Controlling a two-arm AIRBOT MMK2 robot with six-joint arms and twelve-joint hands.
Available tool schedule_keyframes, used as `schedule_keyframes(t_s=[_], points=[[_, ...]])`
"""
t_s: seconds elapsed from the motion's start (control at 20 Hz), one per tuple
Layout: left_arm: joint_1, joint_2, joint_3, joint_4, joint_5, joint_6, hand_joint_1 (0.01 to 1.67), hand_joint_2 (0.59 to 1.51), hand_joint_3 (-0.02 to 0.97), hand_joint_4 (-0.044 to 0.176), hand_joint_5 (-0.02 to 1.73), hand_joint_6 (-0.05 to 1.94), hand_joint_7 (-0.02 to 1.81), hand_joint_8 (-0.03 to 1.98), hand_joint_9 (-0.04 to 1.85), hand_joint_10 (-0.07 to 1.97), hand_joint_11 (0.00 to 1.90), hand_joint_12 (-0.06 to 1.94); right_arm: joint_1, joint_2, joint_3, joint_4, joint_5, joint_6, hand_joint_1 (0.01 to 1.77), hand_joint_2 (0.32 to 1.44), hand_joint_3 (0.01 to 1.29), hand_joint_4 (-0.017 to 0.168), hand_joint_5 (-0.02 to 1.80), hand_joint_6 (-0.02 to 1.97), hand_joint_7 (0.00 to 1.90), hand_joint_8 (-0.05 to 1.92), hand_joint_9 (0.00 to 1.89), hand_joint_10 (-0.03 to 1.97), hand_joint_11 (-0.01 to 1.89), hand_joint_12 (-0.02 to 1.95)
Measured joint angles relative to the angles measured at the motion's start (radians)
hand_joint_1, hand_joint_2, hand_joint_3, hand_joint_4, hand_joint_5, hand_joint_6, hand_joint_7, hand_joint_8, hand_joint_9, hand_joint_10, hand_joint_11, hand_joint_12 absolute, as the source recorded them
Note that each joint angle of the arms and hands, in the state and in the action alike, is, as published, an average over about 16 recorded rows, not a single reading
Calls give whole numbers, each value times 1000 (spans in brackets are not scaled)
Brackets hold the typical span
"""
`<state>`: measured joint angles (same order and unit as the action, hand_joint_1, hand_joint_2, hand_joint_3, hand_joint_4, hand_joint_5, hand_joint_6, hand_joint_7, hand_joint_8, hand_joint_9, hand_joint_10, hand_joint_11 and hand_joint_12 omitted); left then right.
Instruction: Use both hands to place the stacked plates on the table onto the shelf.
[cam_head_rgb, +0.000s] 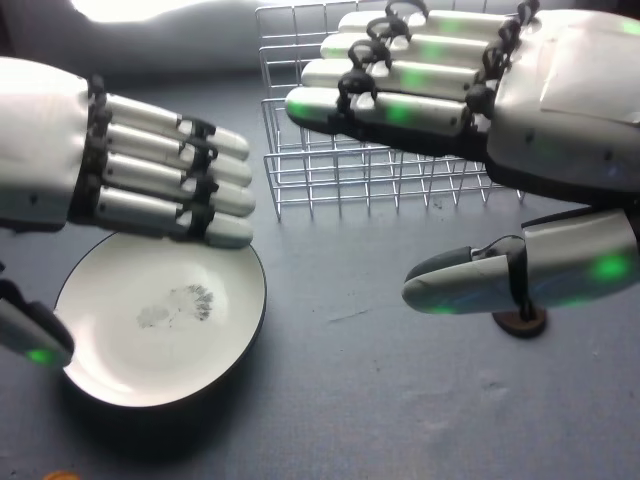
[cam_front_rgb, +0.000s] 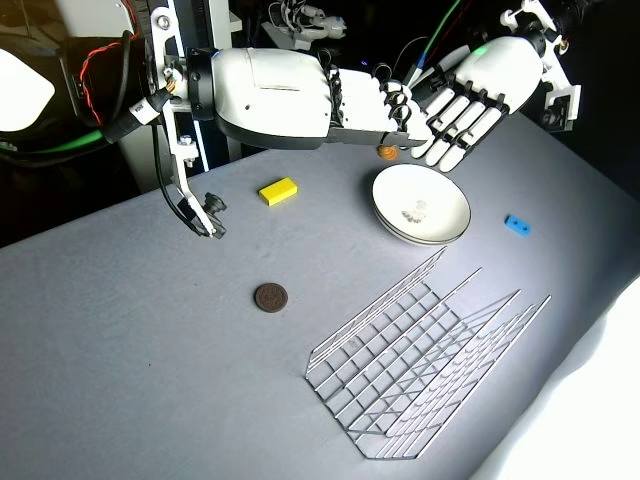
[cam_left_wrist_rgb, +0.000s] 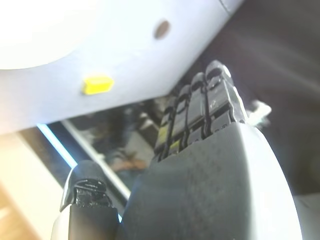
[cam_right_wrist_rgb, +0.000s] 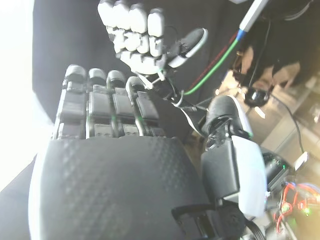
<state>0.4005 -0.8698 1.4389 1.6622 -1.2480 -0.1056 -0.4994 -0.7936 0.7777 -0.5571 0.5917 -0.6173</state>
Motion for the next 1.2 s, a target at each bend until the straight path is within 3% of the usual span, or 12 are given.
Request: schedule_keyframes(t_s=[0.2, 0.5, 0.7, 0.9, 1.2], points=[[28, -15, 41, 29, -31, 16, 16, 1129, 32, -4, 5, -8, 12, -7, 12, 9, 15, -8, 3, -2, 16, -39, 27, 21, 422, 1092, 13, 2, 20, 21, 20, 13, 16, 11, 25, 0], [102, -41, 106, 55, -65, 62, 16, 1123, 26, -6, 12, -15, 20, -13, 19, 8, 15, -16, 12, -8, 40, -139, 37, 120, 864, 999, 13, 0, 21, 17, 21, 12, 15, 6, 15, 0], [174, -62, 150, 50, -74, 97, 16, 1121, 25, -6, 16, -15, 20, -13, 21, 8, 14, -17, 20, -13, 54, -210, 23, 202, 1096, 961, 13, 0, 21, 18, 22, 12, 14, 6, 18, 107], [249, -86, 193, 33, -72, 129, 17, 1118, 23, -6, 20, -16, 19, -13, 20, 8, 15, -16, 26, -18, 56, -248, -13, 248, 1204, 946, 14, 0, 21, 18, 22, 12, 13, 7, 19, 188], [334, -118, 248, 1, -67, 161, 18, 1112, 22, -6, 21, -16, 17, -12, 17, 8, 15, -14, 28, -22, 50, -250, -57, 230, 1207, 956, 14, 1, 21, 17, 21, 12, 12, 7, 20, 208]])
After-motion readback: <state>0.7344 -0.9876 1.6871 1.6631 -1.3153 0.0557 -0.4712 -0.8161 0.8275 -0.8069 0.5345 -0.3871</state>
